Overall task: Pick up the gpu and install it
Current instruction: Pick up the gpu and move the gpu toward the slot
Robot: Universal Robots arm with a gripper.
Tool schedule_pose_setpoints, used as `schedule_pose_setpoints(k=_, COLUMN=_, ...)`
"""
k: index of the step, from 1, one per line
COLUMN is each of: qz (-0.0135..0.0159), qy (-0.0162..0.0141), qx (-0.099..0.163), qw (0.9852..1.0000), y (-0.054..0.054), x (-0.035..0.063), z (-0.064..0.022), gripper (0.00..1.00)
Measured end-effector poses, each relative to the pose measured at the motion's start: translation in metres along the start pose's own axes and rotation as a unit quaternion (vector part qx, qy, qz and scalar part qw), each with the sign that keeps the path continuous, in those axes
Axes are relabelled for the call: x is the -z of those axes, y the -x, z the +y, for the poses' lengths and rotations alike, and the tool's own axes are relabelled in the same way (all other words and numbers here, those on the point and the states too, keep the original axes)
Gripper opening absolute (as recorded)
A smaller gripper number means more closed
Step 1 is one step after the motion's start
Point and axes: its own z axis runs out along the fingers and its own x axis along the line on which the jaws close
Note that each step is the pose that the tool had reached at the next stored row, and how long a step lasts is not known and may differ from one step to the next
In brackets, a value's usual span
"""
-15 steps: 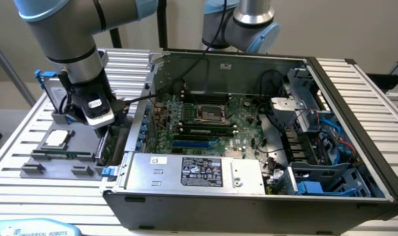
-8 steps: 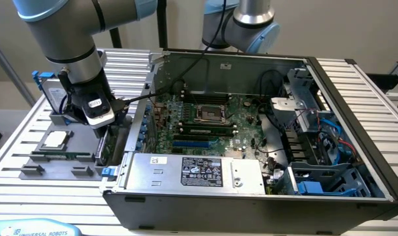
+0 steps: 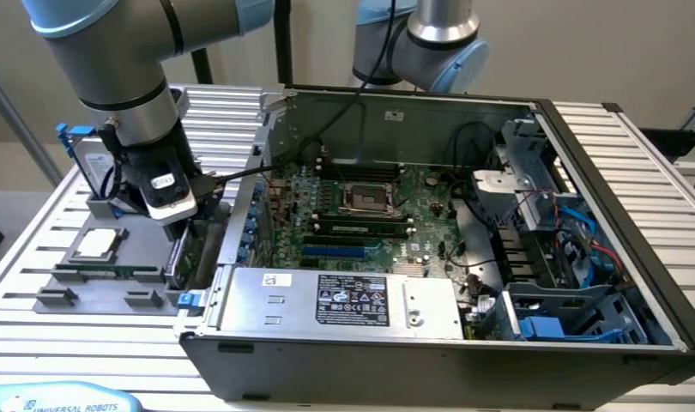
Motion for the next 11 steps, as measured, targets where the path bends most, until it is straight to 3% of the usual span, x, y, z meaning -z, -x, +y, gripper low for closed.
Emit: schedule_pose_setpoints(k=11, qz=0.0000, qy=0.0000, qx=0.000, qw=1.0000, y=0.0001, x=0.0038, z=0.0002, gripper=0.27)
